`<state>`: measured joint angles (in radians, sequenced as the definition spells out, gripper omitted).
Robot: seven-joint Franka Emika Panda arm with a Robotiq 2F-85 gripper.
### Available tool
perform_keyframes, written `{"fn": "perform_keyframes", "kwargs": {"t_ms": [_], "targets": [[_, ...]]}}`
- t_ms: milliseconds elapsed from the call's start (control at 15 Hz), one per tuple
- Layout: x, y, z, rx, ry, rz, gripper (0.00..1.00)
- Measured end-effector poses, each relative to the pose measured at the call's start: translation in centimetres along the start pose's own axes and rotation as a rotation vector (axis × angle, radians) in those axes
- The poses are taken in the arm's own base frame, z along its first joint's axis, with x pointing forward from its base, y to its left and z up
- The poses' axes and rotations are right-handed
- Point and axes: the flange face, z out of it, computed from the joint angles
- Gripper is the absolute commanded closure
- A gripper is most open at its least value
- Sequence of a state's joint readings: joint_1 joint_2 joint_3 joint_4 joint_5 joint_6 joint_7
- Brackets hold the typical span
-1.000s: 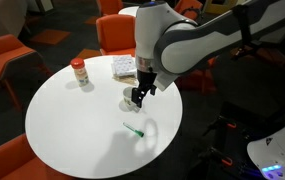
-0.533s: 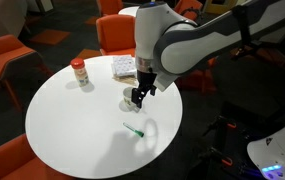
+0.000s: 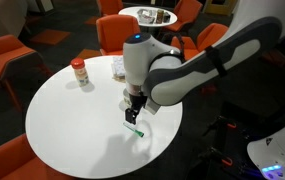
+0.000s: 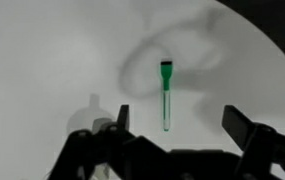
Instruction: Pick up the small brush from the table and put it in the mug cup.
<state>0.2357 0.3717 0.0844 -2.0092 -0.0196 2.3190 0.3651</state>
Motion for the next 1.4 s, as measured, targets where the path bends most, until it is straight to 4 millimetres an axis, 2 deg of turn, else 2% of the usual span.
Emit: {"fn": "perform_keyframes", "kwargs": {"t_ms": [267, 400, 867, 933, 1000, 1200, 1400], "targets": [[0.2, -1.6, 4.7, -0.001, 0.020, 0.016, 0.00], [0.4, -1.8, 6.7, -0.002, 0.021, 0.015, 0.10], [1.9, -1.6, 10.3, -0.010, 0.001, 0.030, 0.15], [2.1, -1.6, 10.8, -0.009, -0.004, 0.033, 0.24], [2.3, -1.7, 11.4, -0.009, -0.009, 0.036, 0.41], [2.8, -1.9, 12.5, -0.005, -0.016, 0.042, 0.66], [3.3, -2.1, 12.7, 0.000, -0.013, 0.046, 0.93]]}}
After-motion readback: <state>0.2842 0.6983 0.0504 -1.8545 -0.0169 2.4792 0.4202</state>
